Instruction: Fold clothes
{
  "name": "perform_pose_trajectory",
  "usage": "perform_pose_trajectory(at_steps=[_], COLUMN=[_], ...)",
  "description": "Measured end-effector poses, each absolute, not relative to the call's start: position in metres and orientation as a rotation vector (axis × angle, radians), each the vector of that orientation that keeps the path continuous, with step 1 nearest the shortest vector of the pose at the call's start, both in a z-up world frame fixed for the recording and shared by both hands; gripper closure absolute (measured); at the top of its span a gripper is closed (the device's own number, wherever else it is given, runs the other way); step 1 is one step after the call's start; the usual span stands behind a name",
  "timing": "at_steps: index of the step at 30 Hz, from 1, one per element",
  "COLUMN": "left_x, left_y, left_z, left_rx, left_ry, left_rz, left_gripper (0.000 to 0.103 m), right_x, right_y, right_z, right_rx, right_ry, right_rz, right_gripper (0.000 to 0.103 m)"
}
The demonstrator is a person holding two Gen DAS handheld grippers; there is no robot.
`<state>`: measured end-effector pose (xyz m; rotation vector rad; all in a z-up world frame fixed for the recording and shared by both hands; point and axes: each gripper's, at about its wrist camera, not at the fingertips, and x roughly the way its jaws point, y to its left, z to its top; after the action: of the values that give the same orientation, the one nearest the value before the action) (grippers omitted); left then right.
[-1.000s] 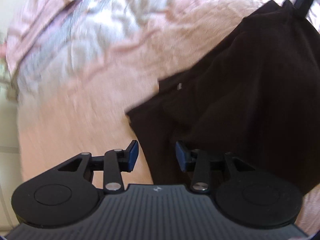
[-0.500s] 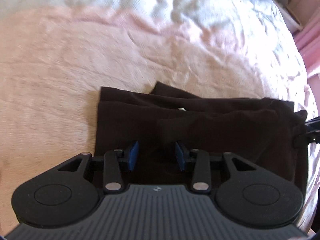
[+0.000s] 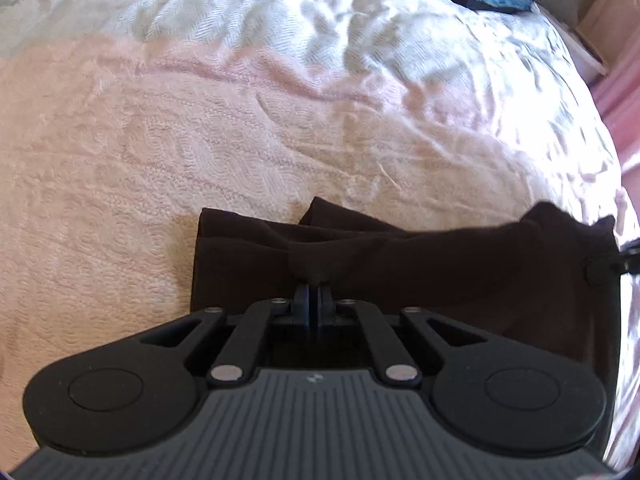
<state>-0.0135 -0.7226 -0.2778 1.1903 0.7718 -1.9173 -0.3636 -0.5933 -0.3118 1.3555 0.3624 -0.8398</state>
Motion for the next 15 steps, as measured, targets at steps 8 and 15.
perform_pose_trajectory(at_steps=[8, 15], left_x=[-0.005, 0.022], left_y=[-0.727, -0.694], left_z=[-0.269, -0.219], left_rx=[1.205, 1.144], left_ry=[0.701, 0.646], left_rz=[-1.804, -1.830], left_gripper=[0.097, 0.096], right_x=[-0.377, -0.356], right_y=[-0.590, -0.571], right_z=[-0.310, -0.245], right_rx=[1.343, 1.026], right_ry=[0.398, 0.481], right_rz=[-0.872, -0.948], right_gripper=[0.100, 0.088])
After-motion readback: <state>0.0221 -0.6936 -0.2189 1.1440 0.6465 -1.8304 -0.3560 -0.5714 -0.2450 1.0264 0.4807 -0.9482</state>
